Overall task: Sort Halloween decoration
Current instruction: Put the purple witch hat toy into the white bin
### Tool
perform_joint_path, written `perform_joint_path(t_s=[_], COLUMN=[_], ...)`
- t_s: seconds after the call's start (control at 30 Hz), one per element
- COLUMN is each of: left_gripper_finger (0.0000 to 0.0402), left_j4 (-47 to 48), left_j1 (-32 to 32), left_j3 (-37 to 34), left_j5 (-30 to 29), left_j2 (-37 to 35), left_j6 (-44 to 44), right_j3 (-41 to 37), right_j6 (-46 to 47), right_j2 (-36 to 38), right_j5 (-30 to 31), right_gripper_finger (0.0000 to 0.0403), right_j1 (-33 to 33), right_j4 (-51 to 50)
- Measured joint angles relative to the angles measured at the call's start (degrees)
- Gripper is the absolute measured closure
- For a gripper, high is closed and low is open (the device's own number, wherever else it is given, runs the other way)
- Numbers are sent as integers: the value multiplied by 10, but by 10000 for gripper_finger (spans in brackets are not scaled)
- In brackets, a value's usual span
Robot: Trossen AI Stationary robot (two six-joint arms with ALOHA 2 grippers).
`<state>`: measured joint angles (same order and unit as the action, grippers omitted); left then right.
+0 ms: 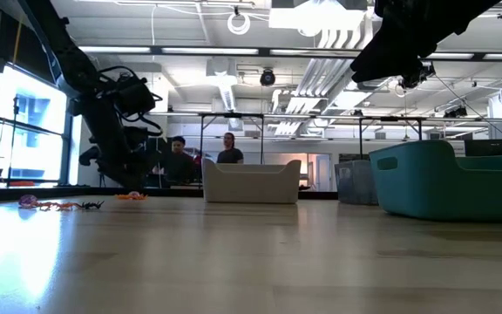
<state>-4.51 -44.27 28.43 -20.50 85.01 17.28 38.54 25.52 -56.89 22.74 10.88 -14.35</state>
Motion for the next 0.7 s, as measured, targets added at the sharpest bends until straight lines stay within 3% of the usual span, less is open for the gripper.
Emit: perform_joint_path(t_s=[0.17,0.53,0.7], left_gripper_finger=[287,287,287], left_j4=[46,111,161], left_j1=[-11,-46,-57], left_j3=[24,65,102], left_j5=[48,65,84], left_j2=[0,2,41], left_j6=[15,5,1], right_j3=[0,0,0], right_j6=[0,0,0], right_j2=[0,0,0], right_j5=[0,0,0], right_gripper_finger=[269,269,269], right_j1=[0,0,0], right_j4=[0,0,0])
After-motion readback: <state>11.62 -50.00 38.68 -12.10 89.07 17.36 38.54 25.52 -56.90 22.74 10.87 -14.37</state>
